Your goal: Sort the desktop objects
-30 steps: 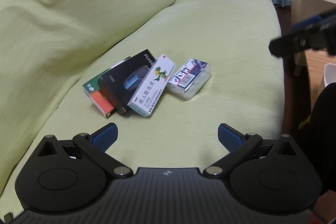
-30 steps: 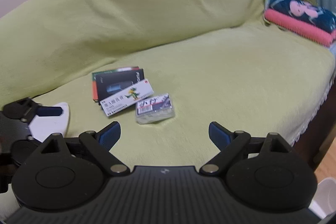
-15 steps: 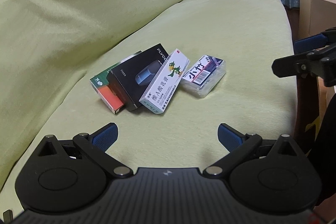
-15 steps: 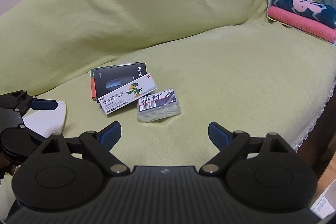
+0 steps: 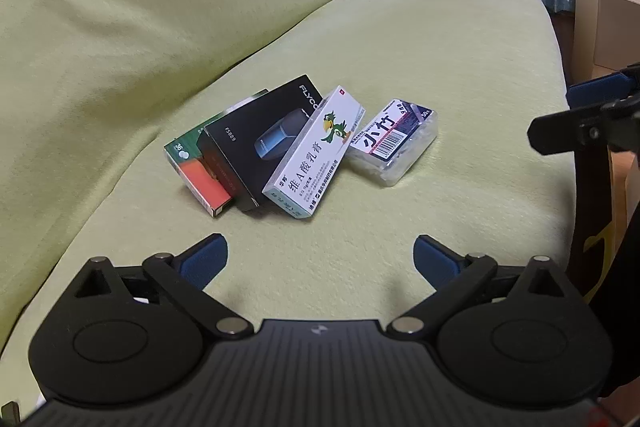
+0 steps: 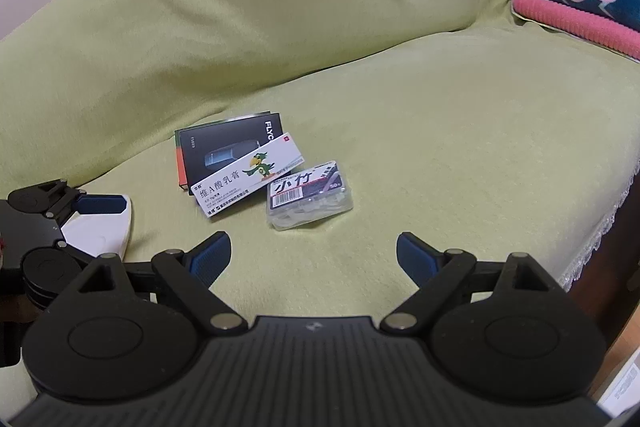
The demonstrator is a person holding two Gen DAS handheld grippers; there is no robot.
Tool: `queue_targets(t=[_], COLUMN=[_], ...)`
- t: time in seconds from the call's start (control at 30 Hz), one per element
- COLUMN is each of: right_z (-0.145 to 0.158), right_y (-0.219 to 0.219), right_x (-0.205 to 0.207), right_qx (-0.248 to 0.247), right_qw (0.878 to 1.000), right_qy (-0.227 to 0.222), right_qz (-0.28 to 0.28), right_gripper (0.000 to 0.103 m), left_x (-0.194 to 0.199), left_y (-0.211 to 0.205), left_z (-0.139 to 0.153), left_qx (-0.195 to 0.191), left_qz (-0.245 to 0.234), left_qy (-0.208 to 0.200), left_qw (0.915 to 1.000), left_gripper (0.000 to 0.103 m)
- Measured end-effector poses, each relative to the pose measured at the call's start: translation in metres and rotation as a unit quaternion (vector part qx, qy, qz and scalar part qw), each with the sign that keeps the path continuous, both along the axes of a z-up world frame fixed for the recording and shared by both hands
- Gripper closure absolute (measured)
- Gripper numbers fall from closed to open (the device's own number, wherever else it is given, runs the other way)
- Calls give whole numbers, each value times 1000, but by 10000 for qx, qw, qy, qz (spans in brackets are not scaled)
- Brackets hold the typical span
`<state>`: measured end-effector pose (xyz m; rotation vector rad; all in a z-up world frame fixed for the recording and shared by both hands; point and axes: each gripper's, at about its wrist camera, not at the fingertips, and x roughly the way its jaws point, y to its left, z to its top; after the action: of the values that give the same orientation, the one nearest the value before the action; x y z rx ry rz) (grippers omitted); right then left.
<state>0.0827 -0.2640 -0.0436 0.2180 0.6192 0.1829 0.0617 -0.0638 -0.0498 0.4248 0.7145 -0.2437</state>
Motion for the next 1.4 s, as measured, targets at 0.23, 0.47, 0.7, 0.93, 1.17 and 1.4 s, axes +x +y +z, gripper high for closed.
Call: queue_targets(t=[0.23,0.47,0.7,0.93,1.17,1.4], right_z=[-2,-7,-10,-11,-12,-13], right_y=[9,11,9,7,6,5], right_x=[18,38,42,43,44,44], right_qx=[-12,138,267,346,410,471], right_qw=[9999,9996,9995,9993,9990,9987], right_qy=[14,89,144,154,167,165], right_qz=[159,220,126,71,61,26], right_gripper=[15,15,15,15,15,15], left_x=[11,25,46,60,68,61], left_y=[2,4,-4,-22,-27,-23], left_z=[1,5,-3,-26,-40,-32], left_qx=[79,17,322,1083,1303,896], left_qz=[8,-135,-405,-882,-985,-1051], left_qy=[-22,-62,-70,-223,-156,-65], left_qw=[10000,9999,9986,9899,9864,9904], left_gripper=[4,15,22,41,45,49])
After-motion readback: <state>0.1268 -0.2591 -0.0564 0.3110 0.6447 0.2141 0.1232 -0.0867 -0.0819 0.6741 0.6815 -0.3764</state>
